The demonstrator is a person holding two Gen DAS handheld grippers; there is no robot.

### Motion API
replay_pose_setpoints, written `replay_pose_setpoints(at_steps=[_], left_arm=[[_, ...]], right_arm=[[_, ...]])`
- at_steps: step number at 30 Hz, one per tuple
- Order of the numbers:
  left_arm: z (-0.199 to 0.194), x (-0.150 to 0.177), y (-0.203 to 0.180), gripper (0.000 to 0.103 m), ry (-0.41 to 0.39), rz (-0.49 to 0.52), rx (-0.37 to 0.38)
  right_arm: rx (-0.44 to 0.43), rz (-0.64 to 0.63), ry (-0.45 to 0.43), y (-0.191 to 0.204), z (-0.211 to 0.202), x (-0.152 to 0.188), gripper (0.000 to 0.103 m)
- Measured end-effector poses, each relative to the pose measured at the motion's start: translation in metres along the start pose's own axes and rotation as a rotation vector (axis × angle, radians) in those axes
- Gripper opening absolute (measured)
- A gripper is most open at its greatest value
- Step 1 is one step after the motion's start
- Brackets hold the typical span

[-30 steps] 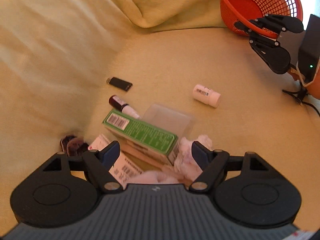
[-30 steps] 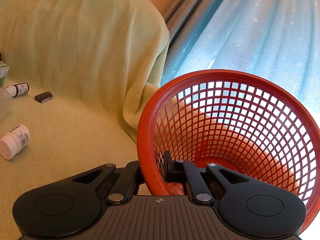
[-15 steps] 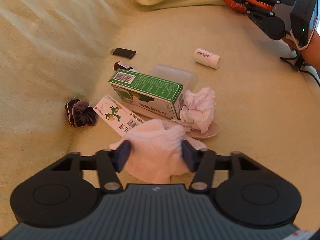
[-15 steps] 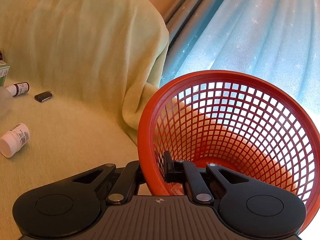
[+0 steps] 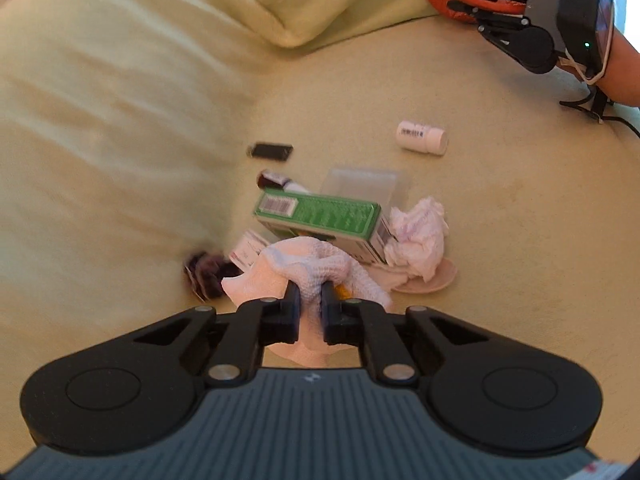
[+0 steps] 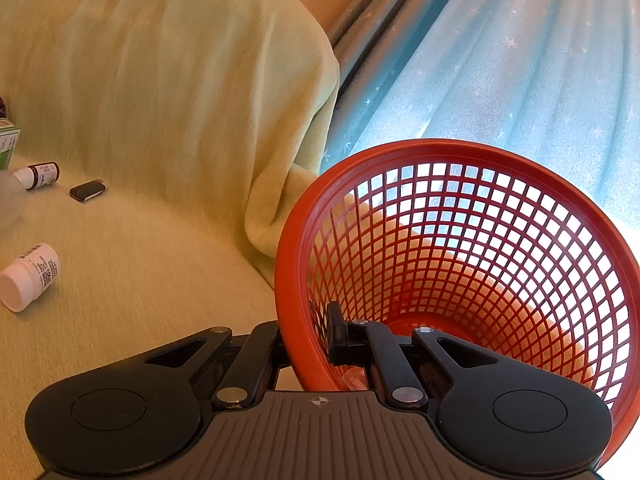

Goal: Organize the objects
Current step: 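Carry the white towel with the left gripper and release it into the wastebasket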

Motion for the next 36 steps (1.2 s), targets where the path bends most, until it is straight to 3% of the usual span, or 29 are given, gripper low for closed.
replay_pose_setpoints(at_steps=[5, 9, 23, 36], left_arm=[[-0.013, -0.024, 0.005, 0.007, -0.096, 0.071, -0.069], [-0.020, -0.050, 0.006, 0.007, -0.151, 0.075, -0.067], [-0.039, -0.158, -0.023, 0.008, -0.320, 0.001, 0.012], [-0.055, -0.224, -0.059, 0.008, -0.422, -0.026, 0.128]], right_arm=[[0.000, -0.001, 0.000, 0.000, 0.000, 0.000, 0.002], [0.000, -0.001, 0.000, 0.000, 0.000, 0.000, 0.002], [0.000, 0.001, 0.000, 0.001, -0.001, 0.000, 0.002], [-0.001, 0.005, -0.001, 0.002, -0.002, 0.000, 0.002]])
Point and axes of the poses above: each gripper's, at about its wrist camera, not at the fingertips, and z roughly the way its jaws point, y to its left, x to its underside, the point moved 4 cm from there along z, roughly the way its jaws point, and after that the axes turned 15 degrees about -x, right-handed, at the moved point
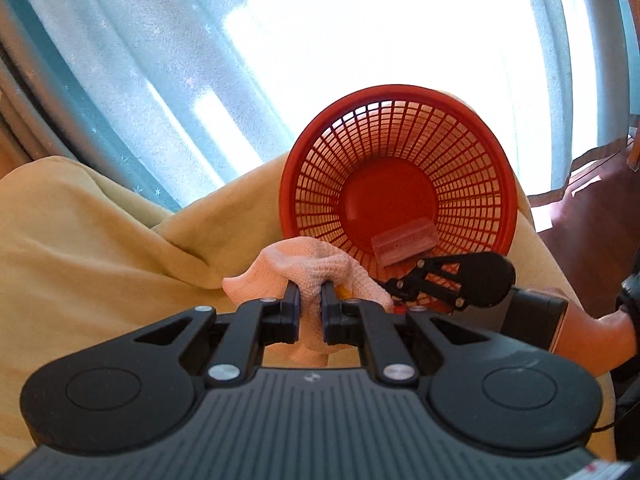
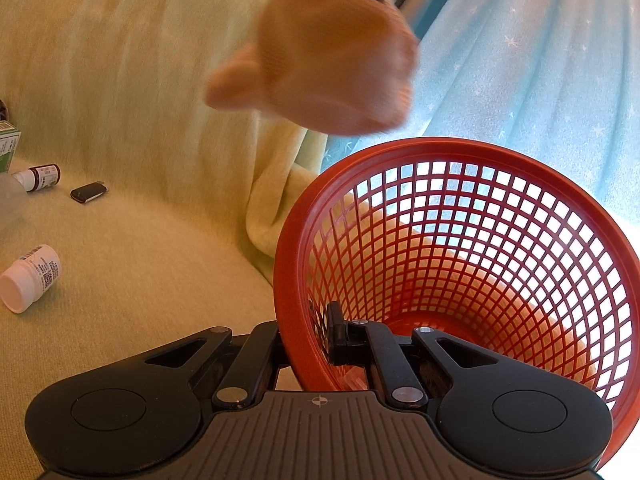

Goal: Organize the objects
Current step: 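Carry the white towel with the left gripper and release it into the wastebasket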

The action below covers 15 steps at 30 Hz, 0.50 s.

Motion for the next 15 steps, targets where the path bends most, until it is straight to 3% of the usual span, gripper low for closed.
replay_pose_setpoints(at_steps=[15], left_arm=[[0.028, -0.035, -0.036, 0.008, -0.039, 0.005, 0.087]], right_arm=[[-0.001, 0.003, 0.000, 0.002, 0.000, 0.000, 0.002]])
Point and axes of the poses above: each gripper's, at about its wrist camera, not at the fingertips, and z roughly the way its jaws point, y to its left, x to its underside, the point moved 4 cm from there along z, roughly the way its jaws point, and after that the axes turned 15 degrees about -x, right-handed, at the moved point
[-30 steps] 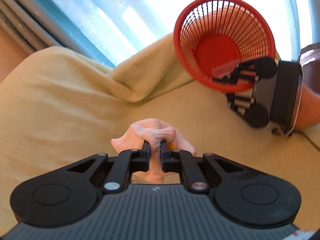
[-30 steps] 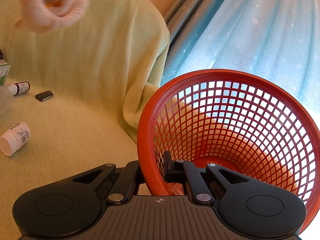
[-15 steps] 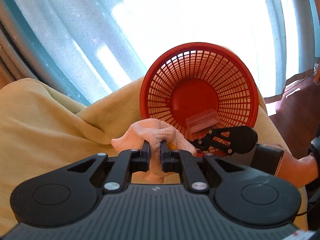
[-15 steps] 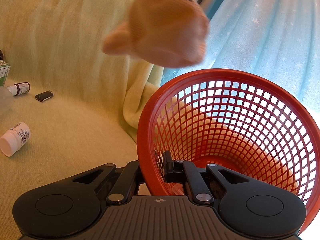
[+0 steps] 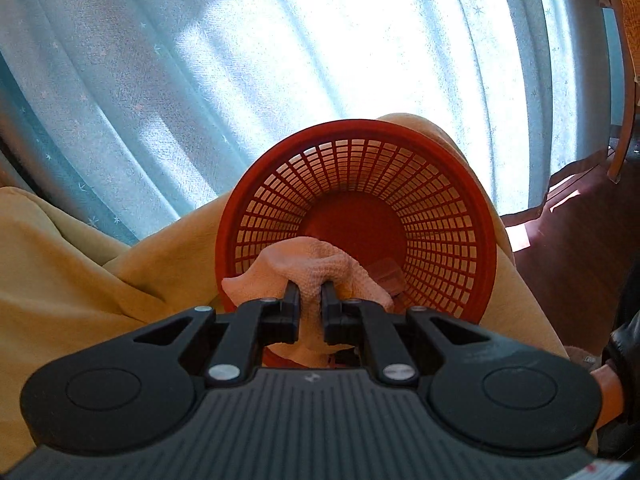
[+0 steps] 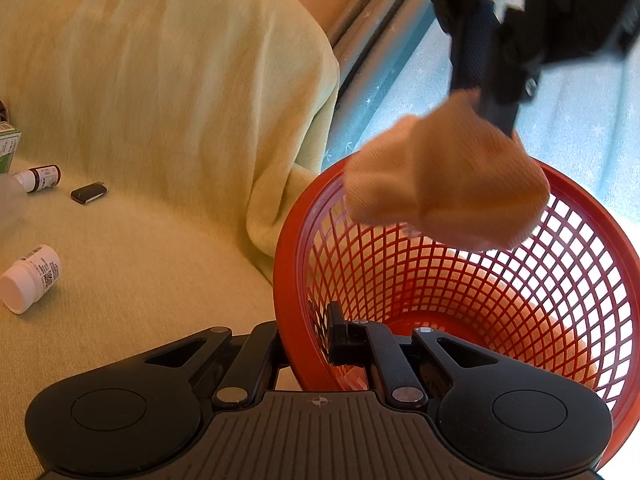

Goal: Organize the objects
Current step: 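Carry the white towel with the left gripper and release it into the wastebasket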

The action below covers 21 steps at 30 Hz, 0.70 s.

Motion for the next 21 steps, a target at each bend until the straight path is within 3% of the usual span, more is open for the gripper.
replay_pose_setpoints(at_steps=[2, 4, 5, 6, 13, 21], left_arm=[[0.007, -0.005, -0.004, 0.011, -0.007, -0.008, 0.006], [0.015, -0.011, -0.007, 0.023, -0.013, -0.014, 0.012], [0.019, -0.013, -0.009, 0.038, -0.015, -0.017, 0.004], [0.020, -0.015, -0.010, 0.042, -0.021, -0.020, 0.006], [0.008, -0.006, 0.006, 0.042, -0.019, -0.054, -0.025], [-0.010, 0.056, 0.057, 0.041, 0.093, -0.116, -0.143]], right_arm=[[0.000, -0.001, 0.000, 0.000, 0.000, 0.000, 0.002], [0.000, 0.000, 0.000, 0.000, 0.000, 0.000, 0.002], [-0.001, 0.001, 0.000, 0.000, 0.000, 0.000, 0.002], [-0.003, 0.001, 0.000, 0.001, 0.000, 0.000, 0.002], [-0.001, 0.009, 0.002, 0.002, 0.000, -0.001, 0.002], [-0.001, 0.011, 0.001, 0.002, -0.002, -0.001, 0.002]])
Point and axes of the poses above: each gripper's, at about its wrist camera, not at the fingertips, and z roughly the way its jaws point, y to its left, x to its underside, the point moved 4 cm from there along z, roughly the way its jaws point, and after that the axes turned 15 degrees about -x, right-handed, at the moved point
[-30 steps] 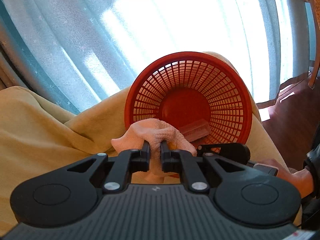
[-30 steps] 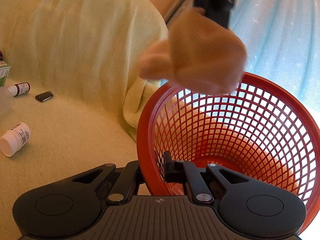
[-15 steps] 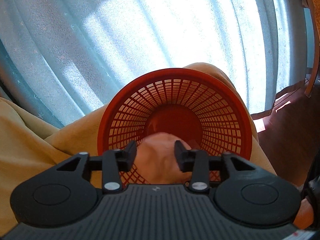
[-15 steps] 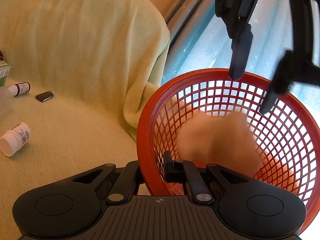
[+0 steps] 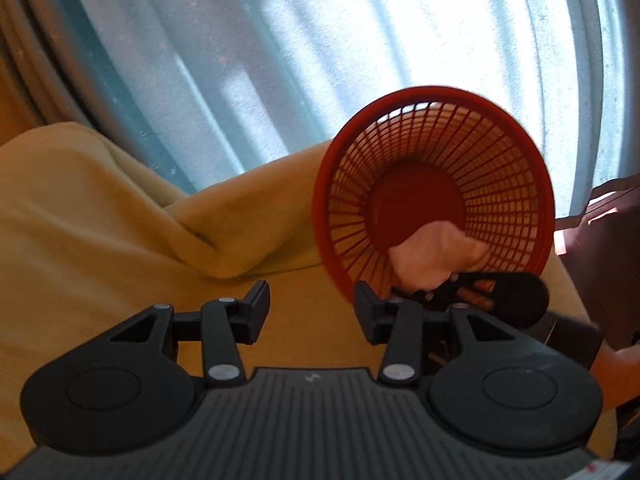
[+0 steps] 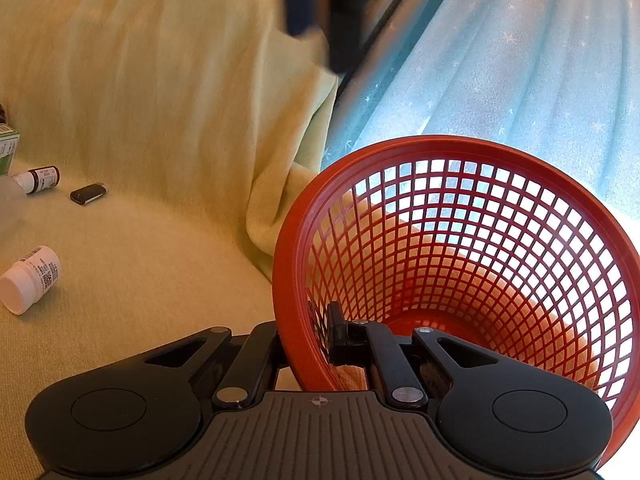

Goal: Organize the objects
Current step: 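Carry the white towel with the left gripper and release it into the wastebasket, then grasp the crumpled white tissue with the left gripper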

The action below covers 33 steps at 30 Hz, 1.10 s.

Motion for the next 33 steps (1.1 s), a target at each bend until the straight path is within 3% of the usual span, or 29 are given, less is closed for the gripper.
replay_pose_setpoints(at_steps=[8, 15, 26, 33], left_arm=[[-0.020, 0.097, 0.047, 0.042, 0.169, -0.059, -0.100], [-0.044, 0.165, 0.041, 0.042, 0.265, -0.085, -0.084], [-0.038, 0.211, 0.014, 0.038, 0.344, -0.093, -0.025], [-0.027, 0.211, 0.011, 0.021, 0.356, -0.100, -0.010]], right_arm=[[-0.001, -0.004, 0.002, 0.002, -0.001, 0.000, 0.002], [0.001, -0.005, 0.003, 0.003, -0.002, 0.000, 0.002], [-0.001, -0.009, 0.006, 0.002, -0.002, 0.002, 0.002], [-0.001, -0.012, 0.009, 0.001, -0.001, 0.001, 0.002]])
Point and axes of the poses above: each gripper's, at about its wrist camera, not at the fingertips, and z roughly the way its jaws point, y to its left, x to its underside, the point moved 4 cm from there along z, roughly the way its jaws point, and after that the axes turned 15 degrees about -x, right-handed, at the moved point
